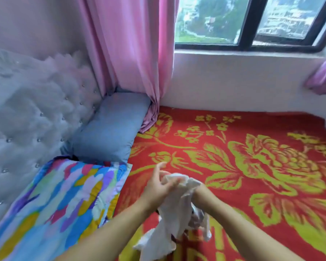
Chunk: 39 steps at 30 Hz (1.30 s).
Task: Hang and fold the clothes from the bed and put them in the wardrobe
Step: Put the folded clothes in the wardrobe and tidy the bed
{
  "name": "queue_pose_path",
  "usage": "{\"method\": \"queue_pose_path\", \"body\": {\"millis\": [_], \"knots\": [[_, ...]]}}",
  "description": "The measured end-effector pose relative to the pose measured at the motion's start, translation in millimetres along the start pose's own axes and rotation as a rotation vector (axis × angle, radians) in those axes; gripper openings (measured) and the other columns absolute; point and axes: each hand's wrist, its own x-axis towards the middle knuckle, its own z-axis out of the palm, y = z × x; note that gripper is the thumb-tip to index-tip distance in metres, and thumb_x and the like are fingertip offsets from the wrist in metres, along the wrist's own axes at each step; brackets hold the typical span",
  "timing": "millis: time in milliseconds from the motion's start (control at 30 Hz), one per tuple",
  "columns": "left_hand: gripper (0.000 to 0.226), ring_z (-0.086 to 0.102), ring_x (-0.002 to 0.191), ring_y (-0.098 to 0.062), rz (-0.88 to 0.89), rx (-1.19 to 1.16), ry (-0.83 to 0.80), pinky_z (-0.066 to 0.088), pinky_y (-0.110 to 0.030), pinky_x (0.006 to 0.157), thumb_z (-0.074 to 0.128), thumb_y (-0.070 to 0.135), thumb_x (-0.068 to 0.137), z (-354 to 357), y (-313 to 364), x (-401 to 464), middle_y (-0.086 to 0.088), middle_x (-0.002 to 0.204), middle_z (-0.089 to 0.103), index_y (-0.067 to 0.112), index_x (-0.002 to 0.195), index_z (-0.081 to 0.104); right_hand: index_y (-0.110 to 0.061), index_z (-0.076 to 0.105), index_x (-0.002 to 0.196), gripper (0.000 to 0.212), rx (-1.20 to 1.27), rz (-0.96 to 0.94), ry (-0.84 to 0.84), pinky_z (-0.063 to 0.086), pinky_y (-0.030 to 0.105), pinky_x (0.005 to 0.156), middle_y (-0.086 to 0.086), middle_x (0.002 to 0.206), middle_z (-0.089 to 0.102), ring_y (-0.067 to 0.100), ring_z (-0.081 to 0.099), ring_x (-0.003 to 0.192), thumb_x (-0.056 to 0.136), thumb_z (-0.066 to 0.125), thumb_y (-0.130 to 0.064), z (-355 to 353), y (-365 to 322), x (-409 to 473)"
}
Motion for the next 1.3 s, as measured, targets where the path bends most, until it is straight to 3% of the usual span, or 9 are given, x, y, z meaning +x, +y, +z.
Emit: {"method": "queue_pose_path", "body": {"millis": [67,167,300,500,700,833,967,1133,1300], "knots": [[0.053,0.063,0.099,-0.001,0.025,-0.105,-0.087,0.048,-0.013,0.078,0.075,0.034,0.081,-15.5,43.5,8.3,0.008,0.110,0.064,0.026,0.126,0.047,-0.014,0.068,0.092,0.015,0.335,-0.056,0.108,0.051,0.024,0.066,-0.001,0.084,0.067,0.011,0.058,0.075,0.092,0.054,-0.009,-37.1,-52.3,-17.9],[0.020,0.062,0.090,-0.002,0.167,0.159,-0.129,0.047,-0.009,0.069,0.069,0.021,0.086,-21.1,79.4,2.9,0.015,0.094,0.066,0.025,0.103,0.061,-0.014,0.064,0.076,0.020,0.627,-0.193,0.173,0.042,0.014,0.048,-0.011,0.057,0.059,0.002,0.052,0.052,0.088,0.055,0.000,-91.1,-119.5,-50.5],[0.012,0.054,0.065,0.000,0.209,-0.007,-0.141,0.045,-0.015,0.060,0.064,0.023,0.091,-24.7,128.7,-3.9,0.008,0.073,0.063,0.013,0.085,0.066,-0.013,0.068,0.084,0.016,0.751,-0.263,0.305,0.049,0.019,0.059,-0.005,0.071,0.068,0.008,0.061,0.067,0.071,0.060,-0.013,-129.8,-146.9,-87.4],[0.024,0.053,0.072,-0.015,0.248,-0.073,-0.105,0.044,-0.029,0.066,0.055,0.025,0.097,-18.1,184.4,-11.9,-0.003,0.080,0.059,0.004,0.093,0.066,-0.019,0.069,0.079,0.025,0.853,-0.138,0.475,0.048,0.025,0.058,0.001,0.071,0.063,0.014,0.061,0.063,0.093,0.049,-0.014,-165.1,-139.3,-116.7],[0.011,0.051,0.064,-0.014,0.413,0.078,0.327,0.046,-0.031,0.067,0.052,0.018,0.095,-15.9,205.4,-14.7,0.003,0.072,0.056,0.017,0.084,0.055,-0.016,0.060,0.083,0.028,1.106,-0.058,0.589,0.049,0.027,0.065,0.003,0.072,0.065,0.012,0.065,0.060,0.102,0.041,-0.022,-184.1,-150.8,-133.3],[0.024,0.047,0.049,-0.006,0.741,0.294,0.169,0.041,-0.020,0.053,0.051,0.024,0.094,17.4,211.5,-62.6,0.007,0.057,0.052,0.009,0.075,0.058,-0.021,0.050,0.079,0.023,0.894,0.004,0.701,0.045,0.030,0.064,-0.001,0.080,0.054,0.012,0.052,0.065,0.101,0.042,-0.023,-195.3,-161.5,-138.8],[0.029,0.065,0.081,-0.013,0.548,0.603,0.008,0.052,-0.034,0.076,0.049,0.041,0.092,47.0,204.4,-64.4,0.007,0.091,0.070,0.020,0.104,0.065,-0.016,0.054,0.104,0.019,0.884,-0.086,0.672,0.048,0.026,0.070,-0.003,0.084,0.055,0.009,0.055,0.073,0.103,0.038,-0.026,-199.2,-174.8,-146.4],[0.025,0.063,0.097,-0.015,0.408,0.444,-0.020,0.050,-0.027,0.083,0.050,0.032,0.096,53.5,207.2,-51.1,0.001,0.111,0.065,0.018,0.116,0.052,-0.014,0.063,0.093,0.030,0.638,-0.363,0.544,0.050,0.033,0.087,0.006,0.091,0.064,0.018,0.062,0.090,0.103,0.039,-0.029,-207.1,-184.6,-182.0],[0.009,0.061,0.085,-0.007,0.547,0.180,-0.098,0.050,-0.021,0.080,0.061,0.018,0.090,68.6,230.1,-56.4,0.004,0.094,0.062,0.018,0.098,0.055,-0.012,0.063,0.087,0.034,0.557,-0.346,0.572,0.047,0.036,0.084,0.010,0.086,0.063,0.020,0.060,0.085,0.102,0.041,-0.033,-219.9,-173.4,-204.8]]}}
